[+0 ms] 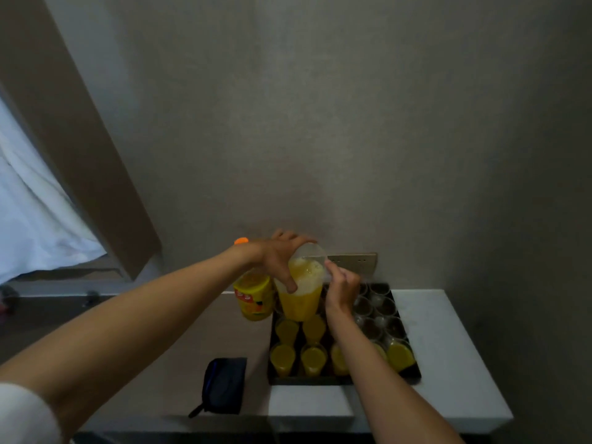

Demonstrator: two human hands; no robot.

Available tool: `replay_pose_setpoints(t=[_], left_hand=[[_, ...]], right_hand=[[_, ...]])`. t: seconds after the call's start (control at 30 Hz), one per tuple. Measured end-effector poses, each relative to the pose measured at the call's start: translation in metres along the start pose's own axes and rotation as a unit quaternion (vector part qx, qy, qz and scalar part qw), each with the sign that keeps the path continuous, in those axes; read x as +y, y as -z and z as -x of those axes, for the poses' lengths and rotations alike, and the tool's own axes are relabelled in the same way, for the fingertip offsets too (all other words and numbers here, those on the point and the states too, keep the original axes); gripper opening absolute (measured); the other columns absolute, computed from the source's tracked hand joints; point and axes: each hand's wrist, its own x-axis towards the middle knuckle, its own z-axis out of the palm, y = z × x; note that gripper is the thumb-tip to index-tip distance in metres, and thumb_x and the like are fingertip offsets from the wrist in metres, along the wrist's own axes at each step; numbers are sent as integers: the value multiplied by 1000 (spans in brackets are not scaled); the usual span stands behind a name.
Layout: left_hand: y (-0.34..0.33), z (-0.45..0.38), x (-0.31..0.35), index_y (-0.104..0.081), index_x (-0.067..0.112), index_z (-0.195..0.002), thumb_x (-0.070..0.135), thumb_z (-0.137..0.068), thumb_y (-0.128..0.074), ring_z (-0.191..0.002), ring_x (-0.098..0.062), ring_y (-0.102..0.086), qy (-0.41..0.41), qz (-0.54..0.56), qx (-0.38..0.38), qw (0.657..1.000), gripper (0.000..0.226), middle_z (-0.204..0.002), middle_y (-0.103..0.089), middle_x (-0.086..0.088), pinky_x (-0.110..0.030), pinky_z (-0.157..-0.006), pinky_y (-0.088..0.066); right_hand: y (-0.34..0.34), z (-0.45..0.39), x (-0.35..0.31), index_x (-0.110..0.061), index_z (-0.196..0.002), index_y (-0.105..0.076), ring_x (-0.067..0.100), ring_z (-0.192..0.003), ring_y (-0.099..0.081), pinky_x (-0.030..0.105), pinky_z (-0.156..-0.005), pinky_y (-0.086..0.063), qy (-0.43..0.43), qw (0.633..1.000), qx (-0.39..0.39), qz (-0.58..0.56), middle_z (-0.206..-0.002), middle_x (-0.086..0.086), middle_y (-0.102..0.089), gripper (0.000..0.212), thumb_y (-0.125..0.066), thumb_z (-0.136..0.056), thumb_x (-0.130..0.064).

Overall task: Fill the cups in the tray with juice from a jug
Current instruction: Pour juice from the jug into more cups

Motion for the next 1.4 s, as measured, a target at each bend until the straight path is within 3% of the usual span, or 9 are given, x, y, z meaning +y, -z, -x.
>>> replay_pose_setpoints(t=[0.23, 0.43, 0.6, 0.67, 0.8, 0.93, 1.03, 1.13, 1.4], left_hand=[[-8, -35, 13, -7, 44, -157, 52, -63, -86, -138, -29, -24, -115, -5, 47, 992, 123, -153, -28, -1, -57, -112, -32], [-25, -67, 5, -12, 38, -158, 60, -60, -90, -143, -25, -27, -215, 119, 98, 964, 127, -161, -29, 3, -51, -117, -33], [-42, -78, 1, -2, 30, -161, 47, -59, -97, -147, -23, -23, -218, 223, 74, 947, 141, -164, -25, -2, -42, -121, -26], [-53, -85, -4, 6, 28, -161, 44, -60, -97, -151, -24, -18, -216, 239, 64, 945, 146, -166, -18, -5, -46, -123, -23], [-72, -101, -10, 15, 27, -160, 36, -64, -97, -150, -21, -17, -176, 315, 43, 932, 148, -166, -15, -8, -37, -120, -24], [-106, -126, -15, -2, 27, -162, 32, -67, -94, -152, -30, -19, -153, 228, -2, 962, 132, -167, -17, -8, -52, -122, -29], [-124, -130, -3, -36, 22, -151, 24, -79, -84, -137, -27, -44, -172, 121, -80, 975, 87, -149, -43, -4, -43, -110, -44], [-139, -132, 13, -50, 19, -138, 15, -90, -70, -125, -26, -49, -203, 38, -92, 974, 52, -138, -50, -5, -39, -101, -47], [-171, -155, 30, -47, 22, -142, 27, -88, -72, -142, -31, -29, -214, -51, -103, 970, 60, -154, -32, -7, -50, -109, -43]], right_hand=[[30, -11, -6, -23, -40, -43, 16, -48, -31, 32, -53, -27, 39, 996, 86, 7, -46, -7, -35, 48, -73, -77, -28], [44, -21, -2, -22, -42, -47, 17, -51, -39, 33, -53, -36, 59, 985, 164, 10, -47, -2, -40, 44, -72, -78, -20], [51, -23, -3, -14, -48, -53, 6, -40, -39, 23, -47, -39, 50, 975, 217, -4, -41, -13, -43, 47, -68, -90, 2], [54, -24, -4, -12, -51, -56, 4, -40, -42, 20, -46, -42, 52, 972, 230, -14, -40, -12, -46, 43, -68, -90, 3], [65, -26, -3, -12, -51, -60, 11, -45, -44, 24, -48, -40, 53, 962, 261, -53, -46, -7, -47, 40, -71, -88, -2], [80, -26, -6, -19, -48, -67, 20, -55, -47, 28, -53, -37, 52, 959, 270, -65, -53, 0, -50, 33, -73, -80, -13], [89, -24, -14, -20, -49, -69, 20, -53, -42, 28, -50, -32, 54, 954, 284, -73, -54, 1, -48, 26, -73, -75, -18], [96, -24, -21, -21, -48, -70, 15, -48, -36, 24, -45, -26, 61, 954, 285, -74, -47, -6, -46, 23, -71, -71, -19], [108, -36, -17, -16, -49, -66, 13, -47, -48, 26, -51, -38, 65, 958, 272, -65, -49, -4, -53, 24, -72, -72, -18]])
